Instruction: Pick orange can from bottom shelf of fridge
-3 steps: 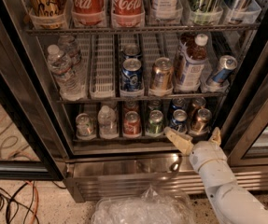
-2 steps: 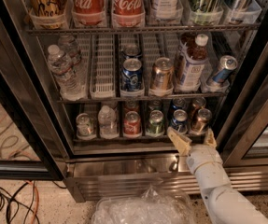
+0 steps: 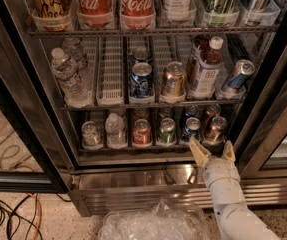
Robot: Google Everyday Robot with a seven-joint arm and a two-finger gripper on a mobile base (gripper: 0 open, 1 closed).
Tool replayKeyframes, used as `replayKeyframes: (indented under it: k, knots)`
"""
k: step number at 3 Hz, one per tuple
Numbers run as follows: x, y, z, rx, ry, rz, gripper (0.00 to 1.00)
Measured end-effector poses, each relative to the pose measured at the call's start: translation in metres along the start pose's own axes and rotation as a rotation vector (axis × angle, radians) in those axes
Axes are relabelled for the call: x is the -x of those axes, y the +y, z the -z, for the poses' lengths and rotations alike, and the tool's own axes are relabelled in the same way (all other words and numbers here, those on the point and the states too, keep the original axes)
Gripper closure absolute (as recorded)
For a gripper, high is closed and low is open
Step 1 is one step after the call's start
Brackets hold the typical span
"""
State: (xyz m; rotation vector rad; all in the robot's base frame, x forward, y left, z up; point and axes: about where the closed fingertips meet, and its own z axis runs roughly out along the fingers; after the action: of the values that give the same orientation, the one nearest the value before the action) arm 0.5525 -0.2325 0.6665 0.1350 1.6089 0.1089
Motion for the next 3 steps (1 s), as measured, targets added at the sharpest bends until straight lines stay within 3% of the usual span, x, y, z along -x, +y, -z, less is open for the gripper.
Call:
replayKeyframes:
  k: [1,3]
  knots:
    - [-0.001,-0.015,-0.005,-0.036,-0.024,0.022,0.25]
    - [-0.015,-0.021,-0.018,-0.029,-0.025,0.044,0.3]
